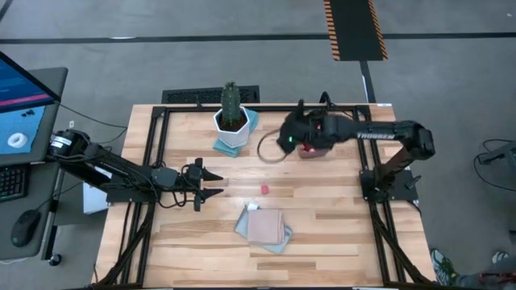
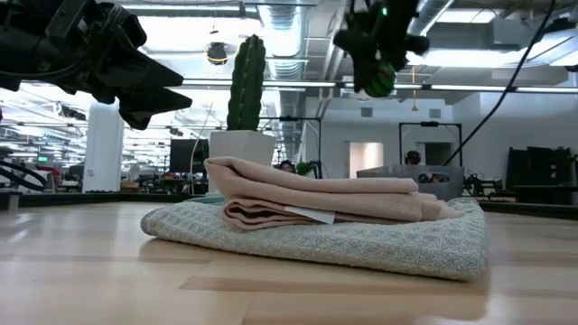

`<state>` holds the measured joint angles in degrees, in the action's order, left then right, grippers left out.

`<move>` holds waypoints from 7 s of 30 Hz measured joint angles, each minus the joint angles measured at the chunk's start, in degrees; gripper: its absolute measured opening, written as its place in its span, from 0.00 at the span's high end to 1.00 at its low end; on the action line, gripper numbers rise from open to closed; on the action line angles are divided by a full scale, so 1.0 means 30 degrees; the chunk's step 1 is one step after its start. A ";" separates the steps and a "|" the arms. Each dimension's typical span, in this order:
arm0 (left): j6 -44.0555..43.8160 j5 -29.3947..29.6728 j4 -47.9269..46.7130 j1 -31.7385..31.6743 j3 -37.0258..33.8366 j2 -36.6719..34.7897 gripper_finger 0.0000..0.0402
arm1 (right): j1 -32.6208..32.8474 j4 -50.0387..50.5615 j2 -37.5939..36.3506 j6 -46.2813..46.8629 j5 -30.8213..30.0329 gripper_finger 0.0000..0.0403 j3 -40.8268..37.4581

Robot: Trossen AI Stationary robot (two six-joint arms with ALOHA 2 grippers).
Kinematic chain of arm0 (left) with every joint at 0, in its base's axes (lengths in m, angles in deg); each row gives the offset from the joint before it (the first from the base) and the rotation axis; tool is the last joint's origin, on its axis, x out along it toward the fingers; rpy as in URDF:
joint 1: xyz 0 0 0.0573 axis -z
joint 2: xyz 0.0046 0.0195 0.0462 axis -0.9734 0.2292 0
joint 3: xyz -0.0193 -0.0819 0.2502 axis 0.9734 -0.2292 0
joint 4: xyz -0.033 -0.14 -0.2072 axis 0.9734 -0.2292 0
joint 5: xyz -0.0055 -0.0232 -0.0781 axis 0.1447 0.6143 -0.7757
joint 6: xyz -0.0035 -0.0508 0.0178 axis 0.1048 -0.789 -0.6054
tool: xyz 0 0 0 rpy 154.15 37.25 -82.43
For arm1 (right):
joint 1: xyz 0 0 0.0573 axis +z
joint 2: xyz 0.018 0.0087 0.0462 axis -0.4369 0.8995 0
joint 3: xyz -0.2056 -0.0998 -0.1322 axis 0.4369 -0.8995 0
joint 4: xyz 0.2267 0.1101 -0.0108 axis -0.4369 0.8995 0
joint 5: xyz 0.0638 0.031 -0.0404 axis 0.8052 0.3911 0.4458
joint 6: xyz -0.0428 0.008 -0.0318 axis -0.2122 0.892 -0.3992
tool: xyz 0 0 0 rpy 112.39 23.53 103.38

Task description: Pick and placing Produce into tupperware

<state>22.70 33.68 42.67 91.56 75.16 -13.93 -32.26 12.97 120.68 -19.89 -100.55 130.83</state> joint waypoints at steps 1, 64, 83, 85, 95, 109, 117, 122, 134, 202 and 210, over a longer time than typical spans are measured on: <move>-0.0044 -0.0013 0.0000 0.0000 0.0000 0.0000 0.47 | -0.0592 0.0331 0.0003 0.0440 0.0215 0.31 -0.0002; -0.0047 -0.0112 -0.0203 0.0000 0.0000 0.0000 0.47 | 0.3290 -1.2374 0.0210 0.0048 0.7964 0.20 -0.7042; -0.0047 -0.0112 -0.0219 0.0000 0.0007 -0.0007 0.47 | 0.5311 -1.4434 0.5968 0.1301 0.7829 0.21 -0.6116; -0.0047 -0.0112 -0.0295 0.0000 0.0007 -0.0007 0.47 | 0.5321 -1.4806 0.6490 0.1298 0.7832 0.21 -0.5685; -0.0047 -0.0145 -0.0106 0.0000 0.0007 0.0251 0.47 | 0.5235 -1.3981 0.6810 0.1837 0.7752 0.24 -0.5646; -0.0049 -0.0134 0.0029 0.0000 0.0007 0.0248 0.47 | 0.5196 -1.4365 0.7918 0.1544 0.7677 0.44 -0.5590; -0.0055 -0.0127 -0.0022 0.0000 0.0007 0.0248 0.47 | 0.5197 -1.3948 0.7875 0.0725 0.7839 0.67 -0.4689; -0.0055 -0.0127 -0.0035 0.0000 0.0007 0.0248 0.47 | 0.5030 -1.2998 0.7860 -0.0193 0.7822 0.68 -0.3401; -0.0055 -0.0126 0.0029 0.0000 0.0007 0.0248 0.47 | 0.2897 -1.0385 0.7824 -0.1836 0.7876 0.69 -0.1299; -0.0339 -0.0148 -0.0146 0.0000 0.0000 0.0240 0.47 | -0.5476 0.3486 0.1447 -0.1024 0.5369 0.67 -0.1932; -0.0317 -0.0135 -0.0022 0.0006 0.0000 0.0240 0.47 | -0.6308 0.1490 0.1467 -0.0209 0.5497 0.61 -0.3752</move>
<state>21.75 33.27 42.61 91.58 75.16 -13.21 -51.19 17.44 125.08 -20.52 -84.06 119.57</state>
